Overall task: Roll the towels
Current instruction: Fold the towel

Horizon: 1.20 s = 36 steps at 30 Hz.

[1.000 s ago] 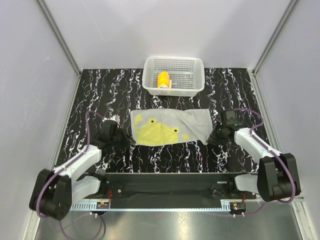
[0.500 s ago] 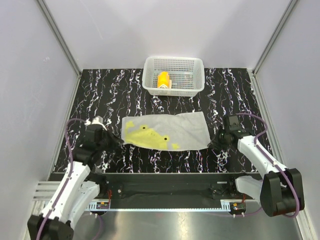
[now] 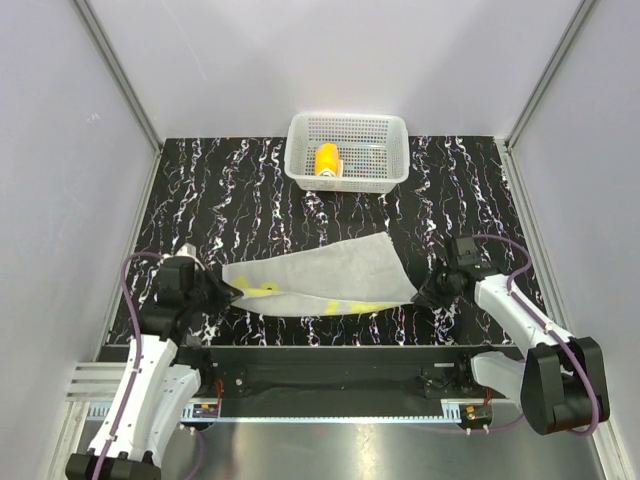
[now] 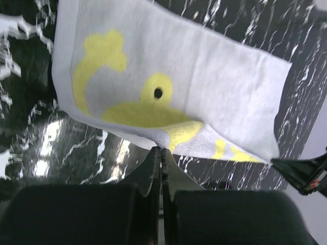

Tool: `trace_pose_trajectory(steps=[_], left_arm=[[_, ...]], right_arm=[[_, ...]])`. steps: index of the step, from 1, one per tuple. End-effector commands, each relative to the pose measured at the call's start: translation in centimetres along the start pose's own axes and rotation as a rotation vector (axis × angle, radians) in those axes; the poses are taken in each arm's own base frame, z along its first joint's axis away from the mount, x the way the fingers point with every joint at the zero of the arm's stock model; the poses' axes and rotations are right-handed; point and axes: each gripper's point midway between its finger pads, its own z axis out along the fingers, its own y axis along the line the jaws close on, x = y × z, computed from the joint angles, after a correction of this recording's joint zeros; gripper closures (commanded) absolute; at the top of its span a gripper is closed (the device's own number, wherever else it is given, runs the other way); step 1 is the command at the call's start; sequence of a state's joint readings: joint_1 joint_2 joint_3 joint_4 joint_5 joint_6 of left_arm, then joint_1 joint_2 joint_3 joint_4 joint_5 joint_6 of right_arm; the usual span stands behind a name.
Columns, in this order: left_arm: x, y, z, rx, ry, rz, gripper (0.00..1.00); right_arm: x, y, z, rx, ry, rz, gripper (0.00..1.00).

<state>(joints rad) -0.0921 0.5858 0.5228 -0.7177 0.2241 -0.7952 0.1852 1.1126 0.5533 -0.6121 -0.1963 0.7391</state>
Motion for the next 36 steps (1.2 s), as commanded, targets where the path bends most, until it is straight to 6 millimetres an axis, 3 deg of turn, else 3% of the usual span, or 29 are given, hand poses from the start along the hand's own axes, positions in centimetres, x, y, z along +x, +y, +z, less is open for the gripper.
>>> trace_pose_trajectory(steps=[1,5,11,24,29,36], left_arm=[[0.9,-1.5,-0.8,0.098,0.023,-0.032,1.0],[0.6,-1.5,-2.0,0.091,-0.008,-0.027,1.0],[-0.1,-1.2,-1.1,0.066,-0.03,-0.052,1.0],[-3.7,1.2,-0.6,-0.033,-0.232,-0.151,1.0],[-3.2,2.0,1.6,-0.053,-0.178,-0.162,1.0],[-3.0,3.0,2.6,-0.09,-0.162,-0.169,1.0]], right_arm=[[-2.0,3.6,-2.0,-0.101,-0.047,-0.036,1.0],[-3.9,5.8,-3.3,-0.125,-0.072,-0.087,1.0],[-7.0,8.6,-2.9,-0.115,-0.066,-0.148,1.0],[-13.6,13.1,0.9,-0.044,-0.04,-0.243,1.0],[-14.6,14.0,2.9,-0.035,0.001,-0.248,1.0],[-15.2,14.6,5.7,-0.035,0.06,-0.261,1.0]])
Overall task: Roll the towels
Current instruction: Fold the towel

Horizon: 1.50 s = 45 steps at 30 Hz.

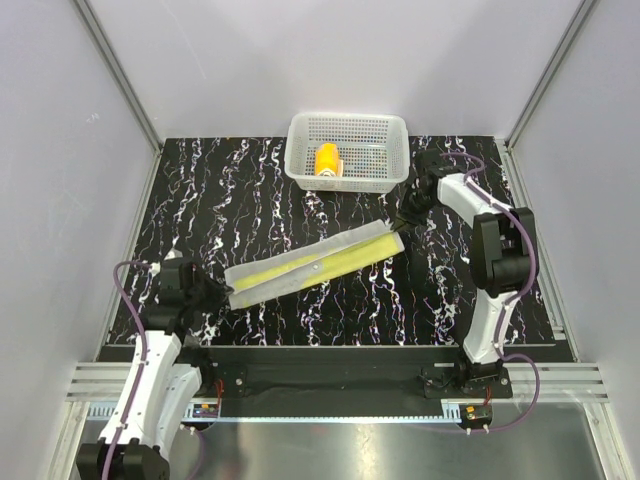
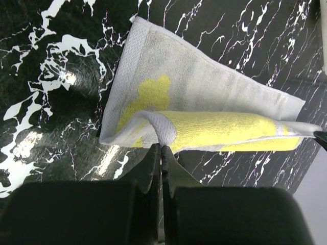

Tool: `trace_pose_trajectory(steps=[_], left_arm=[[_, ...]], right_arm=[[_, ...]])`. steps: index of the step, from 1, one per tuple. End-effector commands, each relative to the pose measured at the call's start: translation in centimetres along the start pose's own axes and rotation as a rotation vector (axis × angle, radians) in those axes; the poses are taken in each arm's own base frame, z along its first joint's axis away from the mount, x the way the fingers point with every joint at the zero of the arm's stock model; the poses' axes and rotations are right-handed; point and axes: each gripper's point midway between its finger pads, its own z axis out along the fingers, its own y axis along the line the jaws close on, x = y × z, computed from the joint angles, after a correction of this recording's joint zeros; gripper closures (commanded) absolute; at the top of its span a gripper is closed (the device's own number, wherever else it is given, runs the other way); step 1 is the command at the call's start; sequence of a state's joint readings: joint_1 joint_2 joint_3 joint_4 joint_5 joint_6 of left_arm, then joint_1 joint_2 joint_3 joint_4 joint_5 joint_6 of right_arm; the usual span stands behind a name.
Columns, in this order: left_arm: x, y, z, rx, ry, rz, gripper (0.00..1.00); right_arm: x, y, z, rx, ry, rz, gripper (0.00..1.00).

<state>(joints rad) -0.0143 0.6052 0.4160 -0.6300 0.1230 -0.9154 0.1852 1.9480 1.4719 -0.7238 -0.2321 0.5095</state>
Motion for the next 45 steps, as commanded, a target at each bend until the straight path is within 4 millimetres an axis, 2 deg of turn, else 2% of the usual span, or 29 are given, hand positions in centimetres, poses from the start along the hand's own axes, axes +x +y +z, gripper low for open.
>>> trace_pose_trajectory(steps=[1,7,9,13,15,17,18,21,24,29,34,37,41,45], left_arm=[[-1.6,-0.9,0.4,0.034,-0.061,0.007,1.0],[-1.7,0.0,1.1,0.007,-0.061,-0.013,1.0],[-1.7,0.3,1.4,-0.001,-0.056,-0.02,1.0],[-1.5,1.1,2.3,-0.025,-0.029,-0.041,0.99],[-1.6,1.3,2.7,-0.026,-0.021,-0.06,0.5],[-1.6,1.4,2.9,-0.016,-0.013,-0.064,0.11],[-1.5,1.1,2.9,-0.004,-0.005,-0.063,0.01],[-2.1,0.8,2.6,0.006,-0.018,-0.049,0.01],[-2.8,0.0,2.0,0.026,-0.046,-0.043,0.01],[-2.6,-0.5,1.2,0.052,-0.046,-0.038,0.01],[-1.5,-0.3,1.4,0.082,-0.022,-0.052,0.01],[-0.7,0.1,2.0,0.08,0.002,-0.059,0.03],[0.5,1.3,3.3,0.063,0.045,-0.075,0.08],[1.1,1.4,4.3,0.099,0.063,-0.081,0.26]], right_arm=[[-0.6,1.0,0.3,-0.027,0.014,-0.038,1.0],[-1.7,1.6,1.5,-0.035,0.024,-0.032,0.97],[-2.3,2.1,1.7,-0.044,0.02,-0.027,0.84],[-3.4,3.1,2.0,-0.068,0.006,-0.024,0.68],[-4.4,4.0,2.0,-0.093,-0.008,-0.033,0.59],[-5.1,4.7,1.7,-0.113,-0.024,-0.055,0.28],[-5.3,4.9,1.3,-0.118,-0.032,-0.068,0.01],[-5.9,4.3,0.1,-0.079,-0.087,-0.09,0.0],[-5.4,3.9,-1.2,-0.075,-0.119,-0.098,0.01],[-2.7,1.7,-2.3,-0.042,-0.132,-0.089,0.0],[1.4,-0.5,-1.4,-0.038,-0.069,-0.063,0.0],[3.2,-1.6,-0.7,-0.038,-0.041,-0.044,0.0],[4.6,-2.1,0.3,-0.054,-0.005,-0.029,0.0],[5.7,-2.4,1.1,-0.068,0.025,-0.02,0.05]])
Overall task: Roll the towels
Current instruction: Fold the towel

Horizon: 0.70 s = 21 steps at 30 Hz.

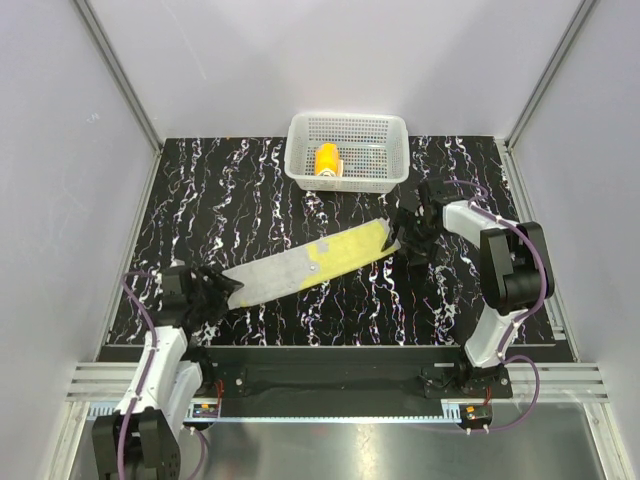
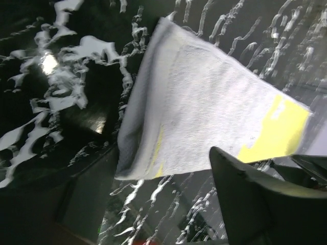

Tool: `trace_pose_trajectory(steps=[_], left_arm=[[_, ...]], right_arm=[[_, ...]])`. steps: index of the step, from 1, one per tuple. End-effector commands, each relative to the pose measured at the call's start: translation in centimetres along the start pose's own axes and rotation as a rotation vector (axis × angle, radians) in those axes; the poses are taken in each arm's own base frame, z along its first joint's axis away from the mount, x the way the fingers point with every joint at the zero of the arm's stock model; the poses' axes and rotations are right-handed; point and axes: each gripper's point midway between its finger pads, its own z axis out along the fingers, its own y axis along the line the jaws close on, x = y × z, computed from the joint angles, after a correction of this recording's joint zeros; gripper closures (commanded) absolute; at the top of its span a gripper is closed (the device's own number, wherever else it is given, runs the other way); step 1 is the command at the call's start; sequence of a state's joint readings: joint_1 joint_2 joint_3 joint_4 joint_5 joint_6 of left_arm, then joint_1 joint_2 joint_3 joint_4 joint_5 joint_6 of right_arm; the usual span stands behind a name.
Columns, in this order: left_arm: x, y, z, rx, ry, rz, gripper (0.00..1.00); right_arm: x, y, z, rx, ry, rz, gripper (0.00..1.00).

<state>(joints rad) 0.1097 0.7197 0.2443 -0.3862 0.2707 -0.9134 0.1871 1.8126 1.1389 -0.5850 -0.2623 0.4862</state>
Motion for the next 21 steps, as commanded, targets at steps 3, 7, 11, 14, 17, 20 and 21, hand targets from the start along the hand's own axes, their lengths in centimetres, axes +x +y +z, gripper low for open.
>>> trace_pose_trajectory(steps=[3,7,11,14,17,20,21], left_arm=[[-0.2,-1.4,1.1,0.088,0.004,0.026,0.33],[-0.5,-1.6,1.6,0.094,0.003,0.035,0.44],[-1.2,-2.0,2.2,0.101,-0.008,0.048,0.66],[-2.0,-2.5,2.8,0.098,-0.019,0.062,0.84],[-2.8,-3.1,3.6,0.091,-0.014,0.067,0.98],[-4.2,-4.3,4.8,0.097,-0.025,0.065,1.0],[-4.9,-5.2,5.0,0.114,-0.035,0.068,1.0]], right_arm=[[-0.6,1.4,0.3,-0.084,-0.043,-0.008,0.11],[-1.6,1.5,1.3,-0.089,-0.075,-0.001,0.34],[-2.2,0.9,2.5,-0.062,-0.089,0.014,0.55],[-2.0,0.7,3.1,-0.059,-0.083,0.022,0.73],[-1.3,0.4,3.2,-0.063,-0.075,0.036,0.89],[0.2,0.3,3.0,-0.08,-0.06,0.053,1.0],[1.2,-0.2,2.8,-0.077,-0.052,0.066,1.0]])
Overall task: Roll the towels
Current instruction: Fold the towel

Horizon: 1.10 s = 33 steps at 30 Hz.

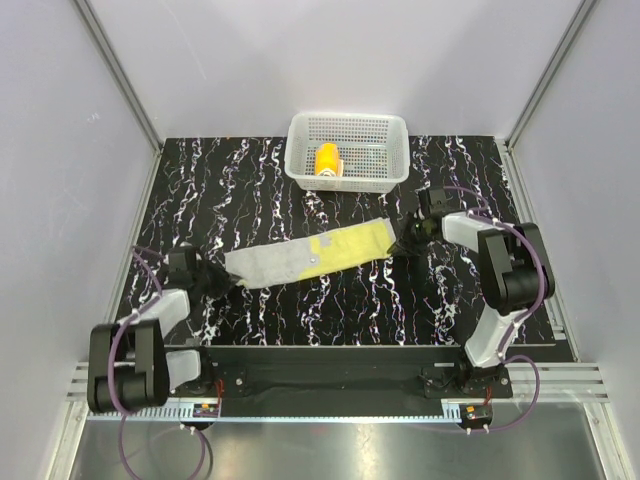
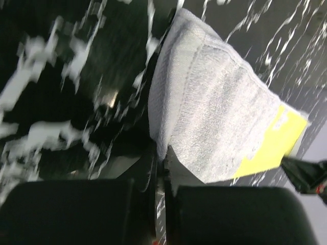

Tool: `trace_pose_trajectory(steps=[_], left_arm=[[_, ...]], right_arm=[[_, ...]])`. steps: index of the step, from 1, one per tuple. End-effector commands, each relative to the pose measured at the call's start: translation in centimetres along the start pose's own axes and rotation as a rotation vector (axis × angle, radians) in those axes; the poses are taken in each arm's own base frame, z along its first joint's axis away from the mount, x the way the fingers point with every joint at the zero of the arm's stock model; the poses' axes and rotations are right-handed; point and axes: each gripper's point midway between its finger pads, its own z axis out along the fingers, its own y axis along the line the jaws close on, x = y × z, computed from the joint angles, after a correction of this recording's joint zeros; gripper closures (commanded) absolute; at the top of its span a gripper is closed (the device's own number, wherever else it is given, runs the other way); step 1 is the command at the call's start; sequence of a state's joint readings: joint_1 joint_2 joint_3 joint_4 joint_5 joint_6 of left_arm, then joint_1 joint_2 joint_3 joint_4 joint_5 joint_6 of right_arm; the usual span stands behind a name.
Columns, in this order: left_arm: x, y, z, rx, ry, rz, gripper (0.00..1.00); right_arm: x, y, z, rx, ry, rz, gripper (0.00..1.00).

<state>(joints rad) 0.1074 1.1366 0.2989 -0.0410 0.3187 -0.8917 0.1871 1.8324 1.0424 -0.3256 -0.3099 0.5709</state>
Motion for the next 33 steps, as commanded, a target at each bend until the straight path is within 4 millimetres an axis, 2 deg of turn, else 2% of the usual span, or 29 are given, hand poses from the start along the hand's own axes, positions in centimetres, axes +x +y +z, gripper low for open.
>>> trace_pose_trajectory(steps=[1,2,4,5,6,7,8,9,10,11,12,13,14,15,17,18,19,20,21,23,24,25,26,27,28,29,30,31,33], left_arm=[[-3.8,-3.9,1.0,0.094,-0.088,0.05,1.0],[-4.0,-3.6,1.8,0.071,-0.079,0.043,1.0],[-5.5,-5.2,2.5,0.09,-0.085,0.047,1.0],[-5.7,-4.8,3.3,0.059,-0.069,0.037,1.0],[-6.9,-6.3,3.6,0.08,-0.084,0.047,1.0],[-7.6,-6.8,4.0,0.079,-0.088,0.05,1.0],[-7.5,-6.3,5.0,0.049,-0.056,0.036,1.0],[-8.9,-8.3,5.2,0.084,-0.06,0.048,1.0],[-9.2,-9.1,5.5,0.094,-0.043,0.057,1.0],[-9.0,-8.8,6.5,0.072,0.002,0.051,1.0],[-10.8,-11.3,6.5,0.11,-0.014,0.078,1.0],[-11.3,-11.8,6.8,0.107,-0.002,0.101,1.0],[-11.3,-10.5,7.8,0.034,0.028,0.092,1.0],[-13.1,-12.4,7.8,0.052,0.0,0.123,1.0],[-13.6,-11.5,8.8,-0.018,0.022,0.139,0.97],[-14.9,-12.5,8.8,-0.018,-0.003,0.156,0.94],[-15.5,-12.2,8.9,-0.042,-0.007,0.175,0.91],[-15.8,-10.8,9.3,-0.115,-0.006,0.175,0.86],[-17.1,-11.4,9.1,-0.123,-0.035,0.185,0.84],[-17.6,-10.3,9.6,-0.163,-0.025,0.191,0.81],[-18.1,-10.3,9.4,-0.176,-0.036,0.195,0.78],[-18.4,-10.2,9.2,-0.188,-0.047,0.196,0.69],[-18.8,-10.0,8.9,-0.207,-0.068,0.196,0.54],[-19.2,-9.8,8.8,-0.221,-0.084,0.198,0.28],[-19.3,-9.7,8.7,-0.227,-0.09,0.205,0.25],[-19.5,-9.6,8.6,-0.231,-0.093,0.204,0.24],[-19.8,-9.7,8.5,-0.232,-0.1,0.204,0.18],[-20.0,-9.8,8.5,-0.23,-0.103,0.202,0.03],[-20.1,-10.0,8.0,-0.23,-0.112,0.197,0.01]], right_arm=[[3.3,-1.6,0.0,0.037,0.038,0.016,1.0],[4.1,-1.7,0.0,0.038,0.043,0.021,1.0],[6.4,-2.0,-0.1,0.029,0.066,0.045,1.0],[8.1,-0.9,-0.1,0.008,0.09,0.019,1.0],[9.8,-1.0,0.1,0.017,0.115,0.034,1.0],[10.7,-0.6,0.0,0.02,0.124,0.023,1.0],[12.6,0.9,-0.2,0.003,0.138,-0.025,1.0],[13.9,1.2,-0.2,-0.002,0.16,0.002,1.0],[14.9,2.2,-0.2,-0.027,0.165,-0.005,1.0],[16.6,3.1,-0.3,-0.038,0.188,-0.029,1.0],[17.6,3.6,-0.3,-0.042,0.201,-0.012,1.0],[18.3,4.0,-0.2,-0.045,0.207,-0.015,1.0],[18.8,4.4,0.0,-0.046,0.203,-0.014,1.0],[20.0,5.2,0.2,-0.058,0.214,-0.018,1.0],[21.0,5.7,0.6,-0.06,0.225,-0.028,1.0],[21.2,6.1,1.0,-0.052,0.232,-0.031,1.0],[22.0,6.1,1.2,-0.045,0.248,-0.047,1.0],[22.3,6.2,1.4,-0.04,0.255,-0.051,1.0],[22.6,6.4,1.6,-0.037,0.261,-0.049,1.0],[23.9,6.9,1.6,-0.038,0.279,-0.08,1.0],[24.3,6.9,1.5,-0.027,0.288,-0.088,0.88],[24.7,7.0,1.4,-0.026,0.288,-0.099,0.75],[25.2,7.2,1.1,-0.028,0.282,-0.116,0.57],[25.3,7.1,0.9,-0.022,0.278,-0.109,0.43],[25.4,7.1,0.7,-0.022,0.277,-0.113,0.13],[25.5,7.1,0.5,-0.02,0.269,-0.115,0.01],[25.4,7.3,-0.2,-0.021,0.264,-0.118,0.0],[25.4,7.3,-0.6,-0.022,0.258,-0.124,0.0],[25.2,7.4,-1.8,-0.015,0.234,-0.135,0.0]])
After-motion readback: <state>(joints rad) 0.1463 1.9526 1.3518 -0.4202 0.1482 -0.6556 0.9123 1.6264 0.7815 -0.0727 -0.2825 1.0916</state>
